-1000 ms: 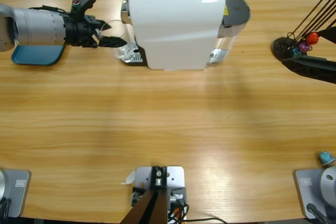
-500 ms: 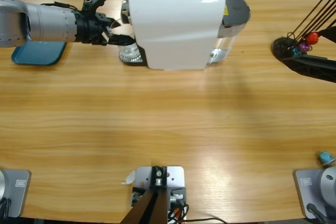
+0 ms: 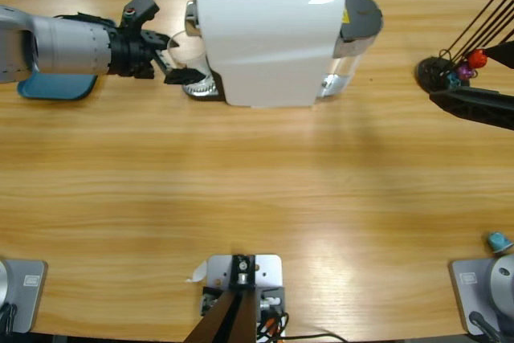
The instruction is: Pour coffee
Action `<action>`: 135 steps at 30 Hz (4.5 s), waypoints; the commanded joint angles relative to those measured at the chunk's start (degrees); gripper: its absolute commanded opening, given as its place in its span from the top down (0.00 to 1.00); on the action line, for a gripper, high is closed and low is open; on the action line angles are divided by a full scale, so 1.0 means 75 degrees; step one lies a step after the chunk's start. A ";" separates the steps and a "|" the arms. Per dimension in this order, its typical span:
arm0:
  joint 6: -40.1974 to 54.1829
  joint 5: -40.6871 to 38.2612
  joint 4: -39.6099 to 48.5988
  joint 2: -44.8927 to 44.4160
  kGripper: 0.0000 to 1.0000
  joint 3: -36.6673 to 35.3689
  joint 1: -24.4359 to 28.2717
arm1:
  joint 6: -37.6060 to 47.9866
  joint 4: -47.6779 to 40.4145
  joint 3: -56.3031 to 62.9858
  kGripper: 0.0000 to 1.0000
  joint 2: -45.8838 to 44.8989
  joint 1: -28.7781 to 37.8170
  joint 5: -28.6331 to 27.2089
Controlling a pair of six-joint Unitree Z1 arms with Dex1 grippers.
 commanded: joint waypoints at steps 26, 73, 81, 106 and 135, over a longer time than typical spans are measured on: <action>-0.1224 0.3206 0.5984 -0.5931 0.01 0.0168 -0.1400 | -0.1416 0.2125 -0.4985 0.09 0.4529 -0.1292 0.0548; -0.1665 0.3204 0.5984 -0.5713 0.11 0.0266 -0.1001 | -0.1845 0.5462 -0.9345 1.00 0.7358 -0.1077 0.1040; -0.1665 0.3192 0.5984 -0.5699 0.11 0.0266 -0.1001 | -0.1823 0.5472 -0.9265 1.00 0.7543 -0.1060 0.1190; -0.1665 0.3145 0.5977 -0.5652 0.11 0.0255 -0.1001 | -0.1856 0.5460 -0.9016 1.00 0.7226 -0.1320 0.0764; -0.1665 0.3082 0.5930 -0.5570 0.11 0.0236 -0.1001 | -0.1880 0.5526 -1.0146 1.00 0.6455 -0.1290 -0.0296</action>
